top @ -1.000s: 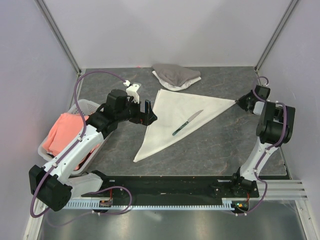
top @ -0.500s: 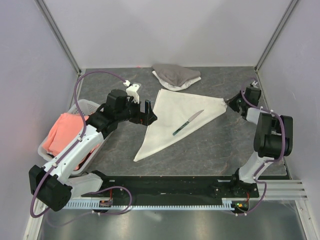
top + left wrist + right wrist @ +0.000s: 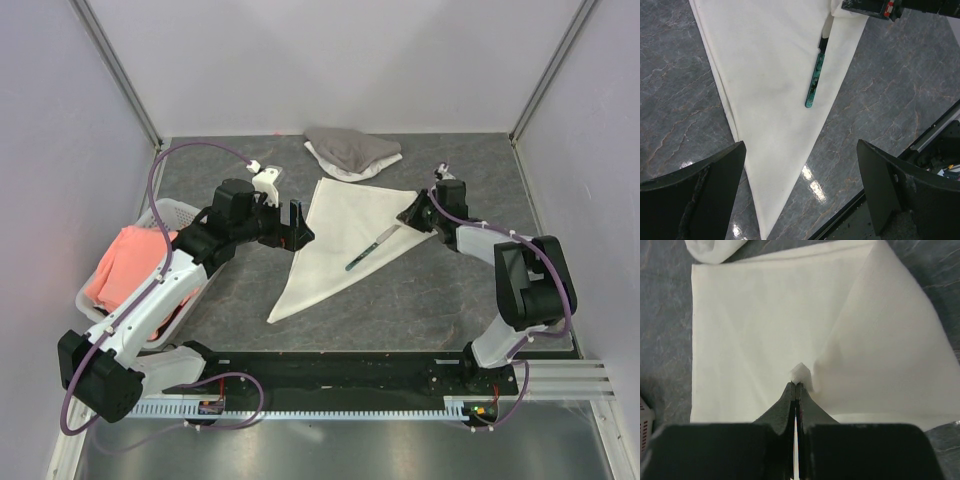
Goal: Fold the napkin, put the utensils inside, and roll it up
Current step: Fold the napkin
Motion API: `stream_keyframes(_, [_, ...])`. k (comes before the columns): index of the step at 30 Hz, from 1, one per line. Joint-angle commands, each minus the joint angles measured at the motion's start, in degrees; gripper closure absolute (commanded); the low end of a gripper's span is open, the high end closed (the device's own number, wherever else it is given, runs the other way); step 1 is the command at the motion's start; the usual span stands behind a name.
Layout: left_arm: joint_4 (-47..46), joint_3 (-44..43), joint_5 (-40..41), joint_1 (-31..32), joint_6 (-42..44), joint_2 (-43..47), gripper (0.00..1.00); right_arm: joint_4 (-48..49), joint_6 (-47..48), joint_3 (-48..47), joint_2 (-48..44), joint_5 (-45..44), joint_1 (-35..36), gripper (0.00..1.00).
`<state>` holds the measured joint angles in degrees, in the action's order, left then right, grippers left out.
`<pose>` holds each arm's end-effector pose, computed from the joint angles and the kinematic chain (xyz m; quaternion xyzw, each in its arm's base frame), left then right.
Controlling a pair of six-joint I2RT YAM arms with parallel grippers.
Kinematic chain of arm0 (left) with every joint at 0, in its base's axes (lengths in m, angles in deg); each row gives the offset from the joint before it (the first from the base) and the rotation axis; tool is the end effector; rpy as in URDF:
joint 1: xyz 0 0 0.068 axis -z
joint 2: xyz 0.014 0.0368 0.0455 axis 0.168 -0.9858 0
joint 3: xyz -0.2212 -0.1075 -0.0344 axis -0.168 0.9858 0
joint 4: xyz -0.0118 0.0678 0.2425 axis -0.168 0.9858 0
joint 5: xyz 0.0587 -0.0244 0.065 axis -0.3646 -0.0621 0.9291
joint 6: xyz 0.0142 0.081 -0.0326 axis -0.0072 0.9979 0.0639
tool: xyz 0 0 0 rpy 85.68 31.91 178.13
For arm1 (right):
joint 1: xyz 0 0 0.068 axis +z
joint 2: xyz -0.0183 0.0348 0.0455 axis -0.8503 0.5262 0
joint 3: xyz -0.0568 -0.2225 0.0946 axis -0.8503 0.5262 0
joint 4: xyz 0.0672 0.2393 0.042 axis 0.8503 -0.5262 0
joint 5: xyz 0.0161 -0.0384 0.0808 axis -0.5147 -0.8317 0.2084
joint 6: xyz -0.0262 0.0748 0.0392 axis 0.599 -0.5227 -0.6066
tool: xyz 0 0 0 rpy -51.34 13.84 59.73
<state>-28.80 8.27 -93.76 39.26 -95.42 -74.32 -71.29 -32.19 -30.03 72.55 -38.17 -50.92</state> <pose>0.2438 -0.1598 0.2832 0.1602 0.8558 -0.2825 0.4027 0.3654 0.0655 0.1323 0.1557 0.8720 0.2592 0.3850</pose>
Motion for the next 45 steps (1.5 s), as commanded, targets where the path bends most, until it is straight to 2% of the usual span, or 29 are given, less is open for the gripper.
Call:
stream_keyframes(1, [-1.22,-0.43,-0.96,-0.32,1.93,0.8,0.01,-0.04,0.4,1.22,-2.82,-0.05,3.56,1.0])
stream_keyframes(14, [-1.13,-0.35,-1.05,-0.32,1.84,1.24,0.01,0.49,-2.5,3.33,-2.74,-2.59,16.3,1.0])
stream_keyframes(32, [-1.13,-0.35,-1.31,-0.32,1.58,1.33,0.01,0.22,-3.91,6.5,-3.17,-5.32,22.46,1.0])
stream_keyframes(35, [-1.13,-0.43,-1.31,-0.32,1.57,1.25,0.01,-0.3,-3.73,6.23,-3.87,-5.24,22.72,0.89])
stream_keyframes(36, [-1.22,-0.35,-1.31,-0.32,1.57,1.33,0.01,-0.57,-3.64,6.23,-4.66,-5.32,22.81,0.8])
stream_keyframes(37, [-1.13,-0.35,-1.23,-0.32,1.66,1.16,0.01,-0.83,-3.38,6.06,-5.01,-5.24,22.9,0.74])
stream_keyframes(42, [-1.22,-0.35,-0.79,-0.31,1.4,1.16,0.01,0.13,-0.4,6.76,-10.71,-3.57,23.6,0.5])
stream_keyframes(44, [-1.22,-0.17,-0.7,-0.32,1.14,1.24,0.01,-0.21,1.01,6.76,-12.66,-2.61,24.31,0.45])
stream_keyframes(45, [-1.48,-0.08,-0.87,-0.32,1.05,1.42,0.01,-0.56,2.58,6.85,-14.23,-2.25,24.66,0.37])
